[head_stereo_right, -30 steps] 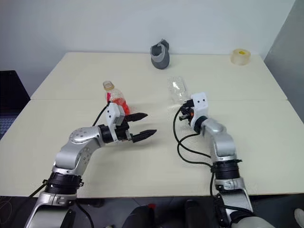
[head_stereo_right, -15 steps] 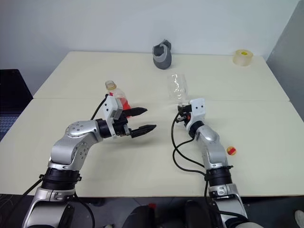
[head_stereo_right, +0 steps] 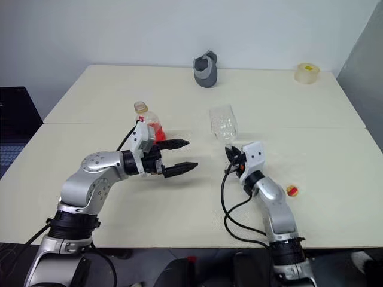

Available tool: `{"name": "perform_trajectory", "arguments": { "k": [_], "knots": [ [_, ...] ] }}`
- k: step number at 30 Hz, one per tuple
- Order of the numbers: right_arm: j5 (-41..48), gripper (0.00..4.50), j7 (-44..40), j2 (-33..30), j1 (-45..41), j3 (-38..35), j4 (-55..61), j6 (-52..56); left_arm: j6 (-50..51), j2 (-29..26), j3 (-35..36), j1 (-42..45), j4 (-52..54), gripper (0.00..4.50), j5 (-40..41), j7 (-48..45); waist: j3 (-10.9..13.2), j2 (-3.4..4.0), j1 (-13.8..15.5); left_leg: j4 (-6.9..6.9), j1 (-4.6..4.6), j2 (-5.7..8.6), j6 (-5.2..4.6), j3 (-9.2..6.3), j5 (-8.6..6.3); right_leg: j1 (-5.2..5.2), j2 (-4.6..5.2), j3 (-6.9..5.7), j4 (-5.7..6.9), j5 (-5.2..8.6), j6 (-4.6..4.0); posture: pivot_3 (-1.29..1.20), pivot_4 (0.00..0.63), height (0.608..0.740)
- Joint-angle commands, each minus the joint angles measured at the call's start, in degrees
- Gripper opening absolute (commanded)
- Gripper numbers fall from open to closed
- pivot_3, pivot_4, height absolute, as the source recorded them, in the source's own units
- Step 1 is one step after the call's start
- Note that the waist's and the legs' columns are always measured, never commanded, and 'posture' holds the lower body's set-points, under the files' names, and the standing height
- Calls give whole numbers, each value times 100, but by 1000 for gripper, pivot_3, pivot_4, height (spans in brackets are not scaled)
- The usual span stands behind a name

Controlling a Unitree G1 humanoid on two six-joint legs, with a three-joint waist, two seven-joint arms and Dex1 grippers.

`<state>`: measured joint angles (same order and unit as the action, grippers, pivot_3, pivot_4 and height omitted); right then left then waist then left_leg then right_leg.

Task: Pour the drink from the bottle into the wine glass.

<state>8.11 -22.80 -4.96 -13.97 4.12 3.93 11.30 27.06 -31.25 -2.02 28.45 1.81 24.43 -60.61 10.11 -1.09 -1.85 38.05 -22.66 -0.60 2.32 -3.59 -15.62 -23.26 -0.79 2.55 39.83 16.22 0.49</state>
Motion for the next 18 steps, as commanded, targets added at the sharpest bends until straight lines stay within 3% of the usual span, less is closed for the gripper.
{"name": "perform_trajectory", "arguments": {
  "k": [1,18],
  "knots": [
    [48,155,-85,-111,283,66,35,75,-6,-53,-11,30,260,4500,116,-86,-1,-2,2,0,2,0,0,-2,0,2,0,0,0,0,0,0,150,740],
    [-13,155,-367,-791,1101,241,593,8,155,-285,-192,-245,514,4500,240,-660,-13,-14,9,-1,5,0,0,-9,0,10,-1,1,-6,3,-2,0,150,740]
  ]
}}
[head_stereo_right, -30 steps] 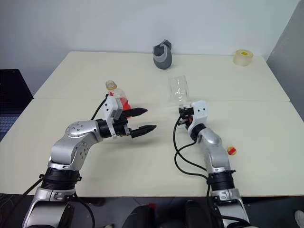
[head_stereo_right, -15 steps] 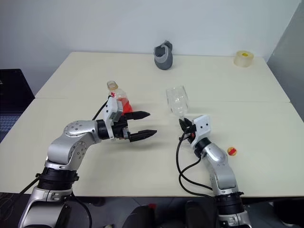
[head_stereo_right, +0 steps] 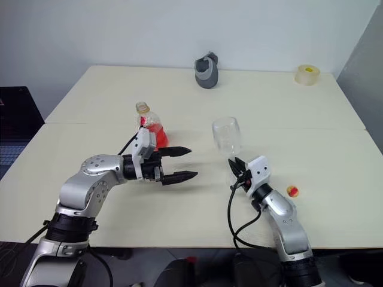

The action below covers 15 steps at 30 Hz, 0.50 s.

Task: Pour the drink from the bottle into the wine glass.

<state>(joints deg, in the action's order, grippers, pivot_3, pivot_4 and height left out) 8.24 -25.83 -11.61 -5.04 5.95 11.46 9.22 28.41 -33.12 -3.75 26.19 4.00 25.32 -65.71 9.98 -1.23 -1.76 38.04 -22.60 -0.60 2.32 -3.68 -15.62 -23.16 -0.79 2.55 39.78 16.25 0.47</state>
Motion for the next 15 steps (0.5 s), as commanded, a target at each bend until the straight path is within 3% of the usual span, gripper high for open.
{"name": "perform_trajectory", "arguments": {
  "k": [1,6,15],
  "knots": [
    [-28,155,-77,-148,192,62,-157,220,10,-129,-48,-36,309,4500,151,-194,0,0,0,0,1,0,0,-1,0,1,0,0,0,0,0,0,150,740],
    [-7,155,-69,-187,82,26,-227,256,-70,-156,-96,-57,319,4500,117,-241,-1,-2,0,0,2,1,0,0,0,2,-1,-1,1,0,0,0,150,740],
    [56,3253,-141,-283,33,-40,-168,375,-182,-152,-96,-46,306,4500,40,-214,2,0,-3,-1,-3,-2,0,4,0,-7,-2,1,4,1,-2,0,150,740]
  ]
}}
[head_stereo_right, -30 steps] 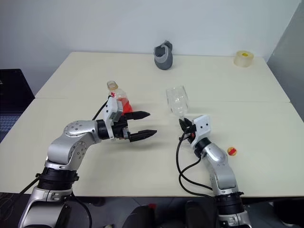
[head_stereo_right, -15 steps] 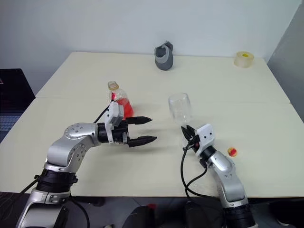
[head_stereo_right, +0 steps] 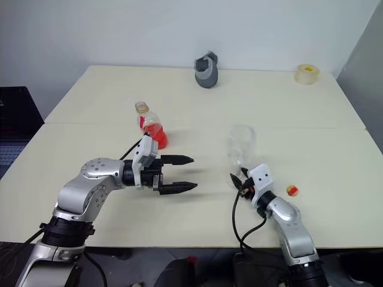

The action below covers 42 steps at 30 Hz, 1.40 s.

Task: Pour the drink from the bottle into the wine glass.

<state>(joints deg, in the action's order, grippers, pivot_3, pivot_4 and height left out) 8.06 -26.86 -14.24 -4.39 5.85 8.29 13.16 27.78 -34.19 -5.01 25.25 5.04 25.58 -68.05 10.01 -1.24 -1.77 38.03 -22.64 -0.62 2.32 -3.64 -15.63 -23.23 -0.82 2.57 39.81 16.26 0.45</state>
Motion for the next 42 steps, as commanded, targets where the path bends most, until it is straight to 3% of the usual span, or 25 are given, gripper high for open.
{"name": "perform_trajectory", "arguments": {
  "k": [1,4,8,26,29,34,42],
  "knots": [
    [76,3593,-20,-18,-47,-52,150,-11,-128,-46,34,49,193,4500,14,24,0,0,-4,-1,1,-1,0,0,0,0,-1,0,1,1,-2,0,150,740],
    [103,3593,17,8,-88,-99,163,12,-159,-50,33,57,163,4500,12,33,0,0,-3,-2,0,0,0,-1,0,0,-1,0,3,3,-5,0,150,740],
    [108,2569,59,64,-110,-107,183,7,-191,-45,28,83,119,4500,0,32,0,0,-2,-2,-1,1,0,-3,0,0,-1,-1,2,3,-5,0,150,740],
    [59,2569,450,512,-429,-58,212,-94,-322,-23,-9,101,-8,4500,-72,34,0,0,-3,-2,-1,0,0,-5,0,0,-1,-1,3,3,-5,0,150,740],
    [36,1931,497,528,-394,-62,247,-164,-332,-36,16,87,-10,4500,-72,38,0,0,-4,-2,0,0,0,-5,0,0,-1,-1,3,3,-5,0,150,740],
    [18,215,388,426,-365,-21,339,-238,-308,-65,52,58,32,4500,-49,42,0,0,-3,-2,-1,0,0,-4,0,0,-1,-1,3,3,-5,0,150,740],
    [-100,145,179,621,-1301,266,-647,-625,-189,-221,464,-222,268,4500,28,488,1,2,-48,-5,6,-3,0,1,0,-3,-3,-2,8,3,-6,0,150,740]
  ]
}}
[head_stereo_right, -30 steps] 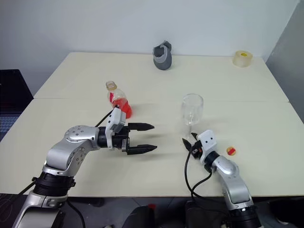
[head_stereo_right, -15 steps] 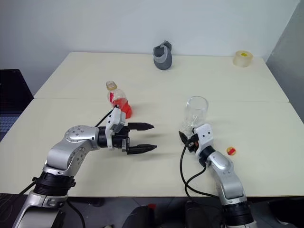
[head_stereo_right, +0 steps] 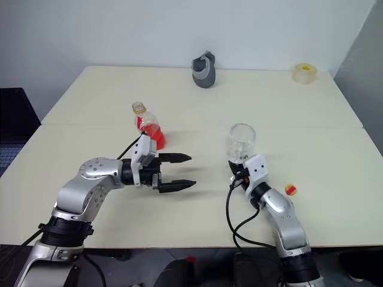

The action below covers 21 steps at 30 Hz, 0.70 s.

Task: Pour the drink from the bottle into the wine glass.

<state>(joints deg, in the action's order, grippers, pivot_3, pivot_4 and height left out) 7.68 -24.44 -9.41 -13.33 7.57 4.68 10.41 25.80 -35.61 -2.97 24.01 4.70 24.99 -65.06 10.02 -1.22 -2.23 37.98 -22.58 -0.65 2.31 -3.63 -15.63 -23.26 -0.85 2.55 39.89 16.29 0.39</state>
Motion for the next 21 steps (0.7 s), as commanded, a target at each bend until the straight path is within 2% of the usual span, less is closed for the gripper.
{"name": "perform_trajectory", "arguments": {
  "k": [1,5,9,12,16,17,21],
  "knots": [
    [-69,145,-69,175,-512,107,-433,-418,28,-83,285,-133,337,4500,101,238,0,0,3,0,-1,0,0,-3,0,0,0,-1,0,1,-2,0,150,740],
    [-147,145,-128,410,-1318,106,-1675,-832,-62,-102,334,-305,499,4500,20,444,1,0,22,0,-4,0,1,-7,0,0,1,0,-2,4,-8,0,150,740],
    [-172,145,-255,478,-1777,40,-2546,-1131,-75,-74,352,-313,558,4500,51,583,1,0,51,2,-6,2,1,-9,0,0,3,-4,0,4,-8,0,150,740],
    [-235,145,-359,433,-1965,56,-2946,-1253,-121,-62,348,-306,559,4500,27,660,1,0,45,3,-6,4,1,-7,0,0,5,-1,-1,4,-8,0,150,740],
    [-143,145,-443,400,-1984,-19,-2890,-1201,-172,-24,388,-264,554,4500,21,798,1,0,41,3,-5,2,1,-13,0,0,6,-4,3,4,-9,0,150,740],
    [-141,870,-450,396,-1975,-23,-2847,-1177,-187,-17,395,-261,552,4500,17,833,1,0,41,3,-5,2,1,-15,0,0,5,-5,4,3,-9,0,150,740],
    [-160,2150,-450,400,-1914,-11,-2713,-1108,-241,42,427,-235,575,4500,21,1017,1,0,39,4,-4,2,1,-13,0,0,5,-3,5,3,-9,0,150,740]
  ]
}}
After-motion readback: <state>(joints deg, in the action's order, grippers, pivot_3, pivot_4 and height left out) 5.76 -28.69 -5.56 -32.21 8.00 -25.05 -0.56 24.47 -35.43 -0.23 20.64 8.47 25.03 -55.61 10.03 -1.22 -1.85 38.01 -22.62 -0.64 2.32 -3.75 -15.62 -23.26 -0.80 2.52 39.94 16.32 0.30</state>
